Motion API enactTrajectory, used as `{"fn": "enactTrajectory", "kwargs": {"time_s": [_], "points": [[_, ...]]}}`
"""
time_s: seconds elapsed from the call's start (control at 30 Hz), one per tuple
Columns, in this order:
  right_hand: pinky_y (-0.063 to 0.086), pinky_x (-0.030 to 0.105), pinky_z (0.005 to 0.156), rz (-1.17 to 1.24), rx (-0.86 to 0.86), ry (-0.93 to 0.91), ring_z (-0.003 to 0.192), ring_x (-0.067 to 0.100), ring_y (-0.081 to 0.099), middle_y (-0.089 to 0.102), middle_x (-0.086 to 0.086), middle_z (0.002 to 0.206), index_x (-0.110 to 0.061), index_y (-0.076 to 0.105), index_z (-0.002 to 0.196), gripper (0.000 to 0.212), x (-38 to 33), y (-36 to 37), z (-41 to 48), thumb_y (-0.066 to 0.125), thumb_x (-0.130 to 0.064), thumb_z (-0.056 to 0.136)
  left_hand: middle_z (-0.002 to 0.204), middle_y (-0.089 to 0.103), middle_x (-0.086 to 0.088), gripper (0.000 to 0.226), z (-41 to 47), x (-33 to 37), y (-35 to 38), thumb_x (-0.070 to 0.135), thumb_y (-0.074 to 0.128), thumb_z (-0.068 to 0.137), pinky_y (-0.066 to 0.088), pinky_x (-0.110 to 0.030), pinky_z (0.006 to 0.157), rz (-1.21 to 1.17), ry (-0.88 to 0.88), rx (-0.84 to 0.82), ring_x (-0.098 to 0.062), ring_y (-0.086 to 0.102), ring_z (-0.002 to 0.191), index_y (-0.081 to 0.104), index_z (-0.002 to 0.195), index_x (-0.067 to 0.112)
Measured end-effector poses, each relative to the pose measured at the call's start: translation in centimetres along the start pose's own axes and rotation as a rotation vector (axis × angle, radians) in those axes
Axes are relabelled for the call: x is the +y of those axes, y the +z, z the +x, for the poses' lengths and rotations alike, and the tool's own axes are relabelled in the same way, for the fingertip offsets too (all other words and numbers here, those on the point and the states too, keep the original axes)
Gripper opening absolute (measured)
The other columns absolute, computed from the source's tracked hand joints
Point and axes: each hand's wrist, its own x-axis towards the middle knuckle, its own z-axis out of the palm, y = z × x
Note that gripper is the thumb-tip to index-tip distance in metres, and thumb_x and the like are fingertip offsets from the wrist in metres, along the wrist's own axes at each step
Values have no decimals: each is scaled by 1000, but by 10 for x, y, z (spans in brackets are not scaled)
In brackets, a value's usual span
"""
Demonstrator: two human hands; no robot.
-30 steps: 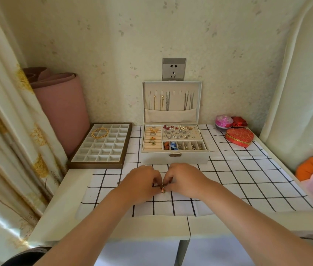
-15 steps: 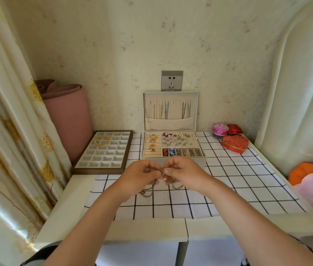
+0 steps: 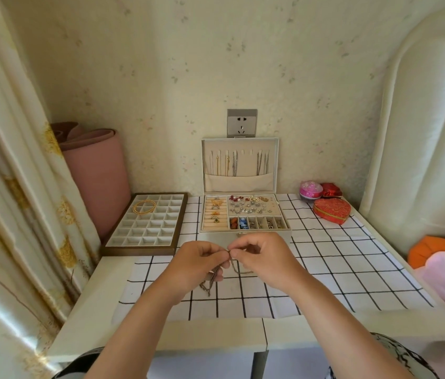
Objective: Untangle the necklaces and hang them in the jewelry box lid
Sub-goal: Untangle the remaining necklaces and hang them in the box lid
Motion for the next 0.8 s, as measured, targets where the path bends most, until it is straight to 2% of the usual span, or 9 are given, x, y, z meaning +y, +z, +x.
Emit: {"fn": "enactTrajectory", "kwargs": {"time_s": [0.1,0.23,0.37,0.47,0.57,0.63,0.73,0.8], "points": [[44,11,66,-60,-53,-3,68,-4,61,71,-21,75,-28,80,91,11,3,0,4,74,-19,88,78,73,-8,19,3,-2,-5,13,60,97,60,-32,72,30,-20,-11,-15,59,63,75,91,6],[46,16,72,-223,-97,-51,76,-3,62,69,-20,78,-32,76,89,6,5,0,10,71,-28,90,75,72,-3,22,9,-4,-10,16,57,99,55,-31,68,115,-30,-55,-16,59,62,75,87,10],[41,18,68,-288,-151,-87,72,-3,56,61,-18,78,-31,68,90,10,5,-1,14,60,-27,97,75,70,-3,26,15,0,-12,19,53,102,55,-29,67,139,-40,-105,-16,59,64,72,86,10],[44,23,64,-276,-155,-78,70,3,56,57,-13,74,-35,58,84,19,6,-1,17,54,-26,100,75,67,-1,20,19,2,-11,18,53,102,52,-24,58,147,-13,-117,-13,56,59,70,93,13],[50,33,68,-248,-123,-41,71,13,60,57,-11,72,-31,59,88,15,9,-1,20,52,-28,101,79,69,-4,16,23,0,-11,15,61,97,41,-21,45,135,62,-61,-13,48,48,72,106,21],[50,33,71,-244,-93,-46,72,11,58,57,-11,74,-28,60,93,11,11,-1,22,53,-29,101,87,72,-6,14,25,-1,-10,16,68,93,39,-23,43,178,125,24,-16,46,45,77,98,25],[49,33,70,-313,-43,-89,73,8,56,58,-12,79,-27,61,94,10,13,0,25,54,-30,100,90,73,1,8,25,-2,-8,22,72,89,46,-26,47,240,151,84,-17,55,48,78,90,28],[48,32,67,-340,-38,-110,71,8,55,56,-12,78,-29,60,92,10,14,2,25,53,-29,100,91,72,2,7,25,-1,-8,22,71,90,51,-26,52,226,117,78,-15,65,57,77,89,25]]}}
